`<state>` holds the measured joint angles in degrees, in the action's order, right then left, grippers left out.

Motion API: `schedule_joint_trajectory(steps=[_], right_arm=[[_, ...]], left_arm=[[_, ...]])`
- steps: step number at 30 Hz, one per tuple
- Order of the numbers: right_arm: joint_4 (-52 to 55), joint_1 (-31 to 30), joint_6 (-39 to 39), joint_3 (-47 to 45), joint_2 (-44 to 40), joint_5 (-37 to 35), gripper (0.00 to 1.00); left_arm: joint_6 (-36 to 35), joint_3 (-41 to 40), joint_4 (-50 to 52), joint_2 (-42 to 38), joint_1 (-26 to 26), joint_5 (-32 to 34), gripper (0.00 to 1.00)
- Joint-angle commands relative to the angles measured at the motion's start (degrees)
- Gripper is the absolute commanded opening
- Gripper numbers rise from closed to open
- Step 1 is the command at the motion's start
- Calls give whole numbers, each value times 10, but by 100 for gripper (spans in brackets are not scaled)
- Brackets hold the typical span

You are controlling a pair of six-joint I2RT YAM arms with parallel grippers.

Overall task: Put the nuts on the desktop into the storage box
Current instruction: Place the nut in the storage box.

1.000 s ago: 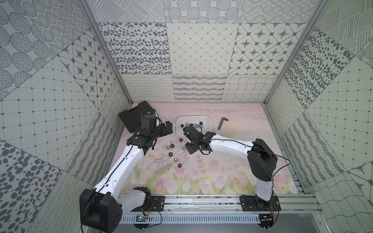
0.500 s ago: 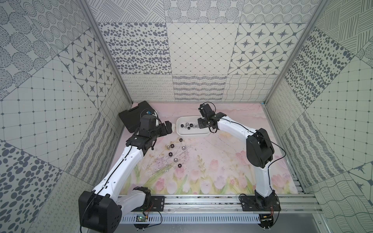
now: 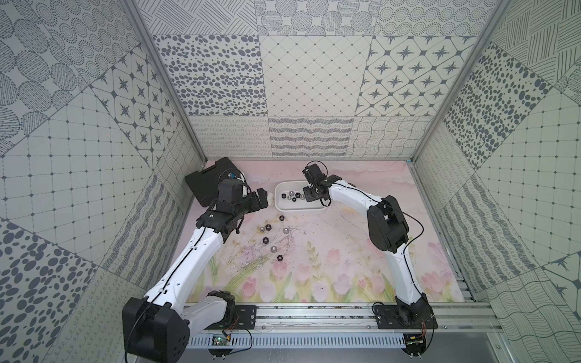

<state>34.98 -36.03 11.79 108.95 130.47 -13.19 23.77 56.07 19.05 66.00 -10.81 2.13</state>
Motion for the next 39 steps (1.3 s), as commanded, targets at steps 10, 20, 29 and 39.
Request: schedule_joint_trajectory(steps=[10, 20, 29, 39], right_arm=[[-6, -3, -12, 114, 86, 4, 20], [1, -2, -15, 131, 112, 0, 29], [-2, -3, -16, 136, 97, -4, 49], [-22, -48, -35, 69, -30, 31, 50]], left_arm=[[-16, -2, 2, 9, -1, 10, 99], [-18, 1, -2, 20, -2, 9, 99], [-20, 3, -3, 26, -1, 7, 99], [-19, 0, -3, 23, -1, 4, 99]])
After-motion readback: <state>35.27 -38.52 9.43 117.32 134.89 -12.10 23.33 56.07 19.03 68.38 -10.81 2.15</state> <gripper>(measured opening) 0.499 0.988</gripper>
